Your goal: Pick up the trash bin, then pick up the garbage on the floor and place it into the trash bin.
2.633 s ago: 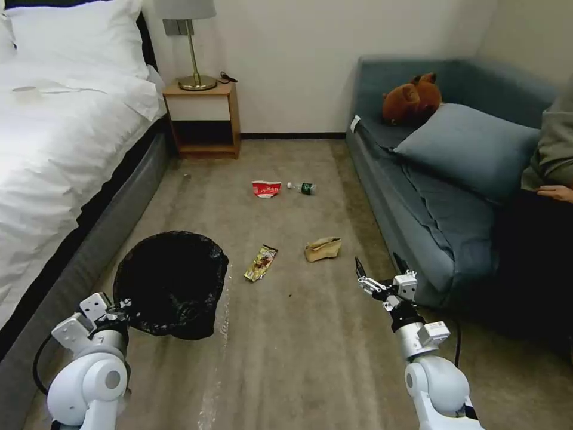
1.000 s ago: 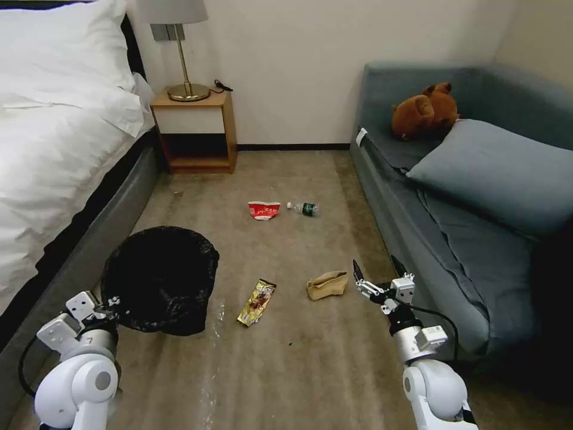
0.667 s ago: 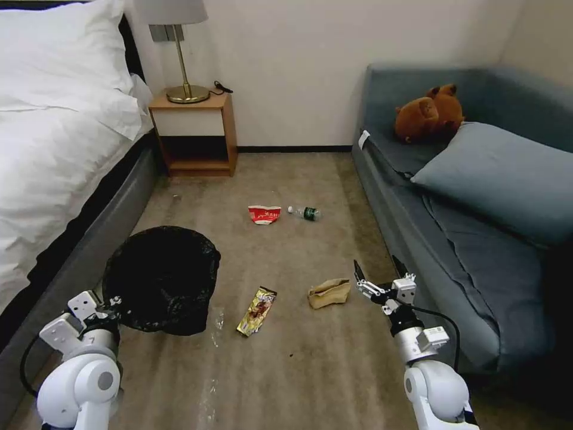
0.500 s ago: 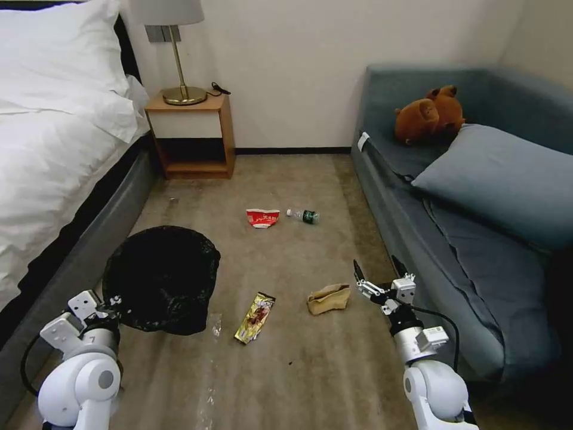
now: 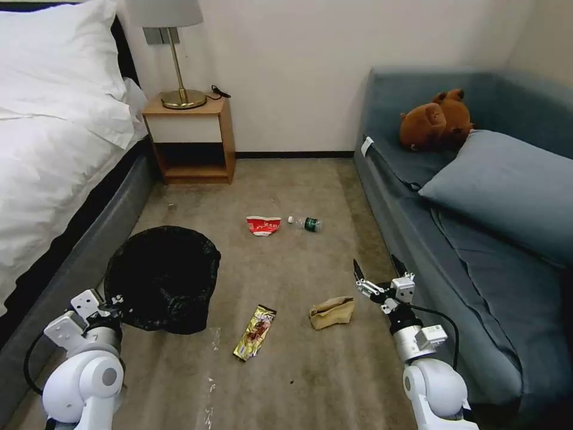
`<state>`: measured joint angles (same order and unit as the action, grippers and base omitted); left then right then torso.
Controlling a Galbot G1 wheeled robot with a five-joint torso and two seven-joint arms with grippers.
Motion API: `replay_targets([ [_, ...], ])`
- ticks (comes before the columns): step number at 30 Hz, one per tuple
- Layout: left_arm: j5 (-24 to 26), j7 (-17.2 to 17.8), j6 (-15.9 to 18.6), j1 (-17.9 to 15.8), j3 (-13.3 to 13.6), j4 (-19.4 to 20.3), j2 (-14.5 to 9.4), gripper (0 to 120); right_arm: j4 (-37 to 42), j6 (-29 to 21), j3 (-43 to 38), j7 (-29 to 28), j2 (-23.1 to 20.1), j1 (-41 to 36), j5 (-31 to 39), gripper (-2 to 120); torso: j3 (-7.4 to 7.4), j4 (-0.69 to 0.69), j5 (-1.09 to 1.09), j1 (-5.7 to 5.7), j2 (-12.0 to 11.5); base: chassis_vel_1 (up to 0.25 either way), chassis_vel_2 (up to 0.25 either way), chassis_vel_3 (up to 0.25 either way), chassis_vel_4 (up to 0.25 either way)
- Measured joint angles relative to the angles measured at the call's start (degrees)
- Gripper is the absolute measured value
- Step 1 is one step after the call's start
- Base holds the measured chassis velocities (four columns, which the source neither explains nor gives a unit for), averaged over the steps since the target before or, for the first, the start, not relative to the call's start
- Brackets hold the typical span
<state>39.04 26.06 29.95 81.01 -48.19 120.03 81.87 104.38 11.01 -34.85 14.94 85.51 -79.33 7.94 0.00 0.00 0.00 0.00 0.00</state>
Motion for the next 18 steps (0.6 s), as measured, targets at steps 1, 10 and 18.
replay_targets([
  [1, 0.0, 0.0, 0.0, 0.0, 0.0, 0.0, 0.0, 1, 0.0, 0.0, 0.0, 0.0, 0.0, 0.0, 0.0, 100, 0.0, 0.0, 0.0, 0.0, 0.0, -0.094, 0.072, 0.078, -0.103],
  [10, 0.04, 0.01, 0.0, 0.14, -0.3, 0.04, -0.06, 1, 0.02, 0.0, -0.03, 0.02, -0.17, -0.04, 0.0, 100, 0.0, 0.0, 0.0, 0.0, 0.0, -0.072, 0.068, 0.083, -0.071],
  [18, -0.09, -0.02, -0.06, -0.13, 0.03, -0.77, 0.16, 1, 0.02, -0.12, -0.24, 0.04, -0.31, 0.3, 0.17, 100, 0.0, 0.0, 0.0, 0.0, 0.0, -0.052, 0.077, 0.069, -0.064],
])
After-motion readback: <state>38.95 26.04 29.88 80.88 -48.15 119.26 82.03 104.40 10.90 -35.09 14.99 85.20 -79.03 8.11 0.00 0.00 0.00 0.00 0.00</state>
